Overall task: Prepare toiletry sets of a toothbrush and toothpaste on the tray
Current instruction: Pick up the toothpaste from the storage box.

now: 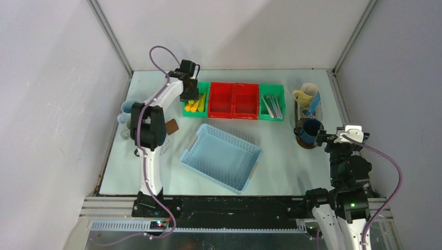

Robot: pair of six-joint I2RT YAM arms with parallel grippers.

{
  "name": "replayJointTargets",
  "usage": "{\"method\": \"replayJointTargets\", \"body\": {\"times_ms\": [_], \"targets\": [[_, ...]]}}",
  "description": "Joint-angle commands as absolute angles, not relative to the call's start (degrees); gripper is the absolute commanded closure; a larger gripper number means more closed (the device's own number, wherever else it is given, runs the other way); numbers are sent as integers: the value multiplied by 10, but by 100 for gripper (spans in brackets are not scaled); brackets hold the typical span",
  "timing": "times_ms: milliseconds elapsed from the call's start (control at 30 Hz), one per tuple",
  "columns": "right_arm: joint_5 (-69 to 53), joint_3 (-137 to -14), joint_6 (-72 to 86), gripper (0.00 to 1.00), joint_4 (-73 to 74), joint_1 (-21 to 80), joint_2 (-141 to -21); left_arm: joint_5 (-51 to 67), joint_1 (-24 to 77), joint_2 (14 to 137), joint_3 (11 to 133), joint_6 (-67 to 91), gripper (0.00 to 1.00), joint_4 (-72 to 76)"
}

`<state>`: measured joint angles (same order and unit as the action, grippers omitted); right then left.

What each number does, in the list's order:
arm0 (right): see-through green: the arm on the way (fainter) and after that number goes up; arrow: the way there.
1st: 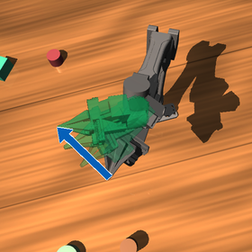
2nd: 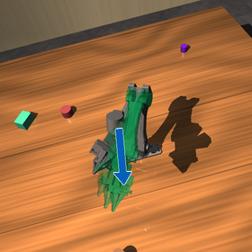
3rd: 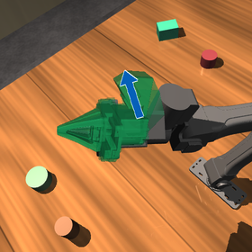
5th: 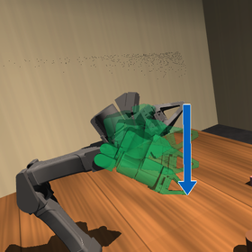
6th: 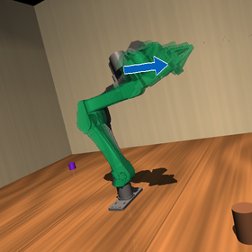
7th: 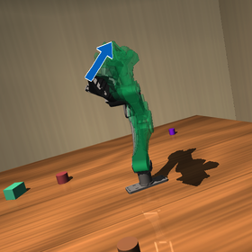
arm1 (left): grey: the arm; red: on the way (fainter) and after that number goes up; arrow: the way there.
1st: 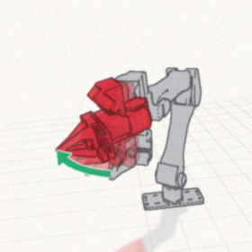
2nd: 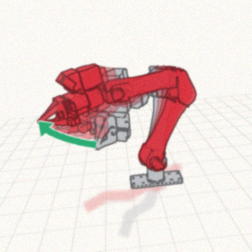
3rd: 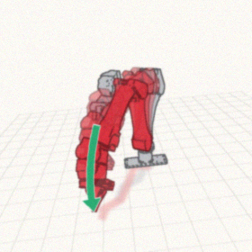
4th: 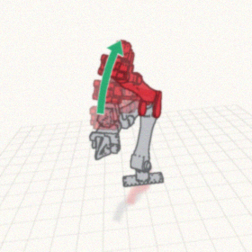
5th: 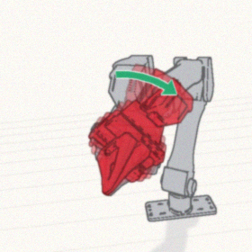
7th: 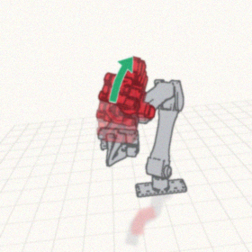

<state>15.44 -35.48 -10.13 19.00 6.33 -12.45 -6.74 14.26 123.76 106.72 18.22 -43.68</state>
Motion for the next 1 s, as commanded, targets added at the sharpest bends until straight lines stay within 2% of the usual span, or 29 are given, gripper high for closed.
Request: {"method": "replayJointTargets", "body": {"times_ms": [0,267,400,600,967], "targets": [[161,-355,-107,8,182,67,-117,-57,139,1243,1087,191,54,-435],[128,-355,-97,8,175,66,-112,-50,139,1172,1054,177,87,-407],[116,-355,-83,7,164,66,-107,-46,139,1109,1027,172,92,-389],[94,-366,-64,7,159,67,-105,-43,141,1015,956,163,93,-348],[22,-402,-7,8,161,67,-136,-43,183,811,724,112,100,-177]]}}
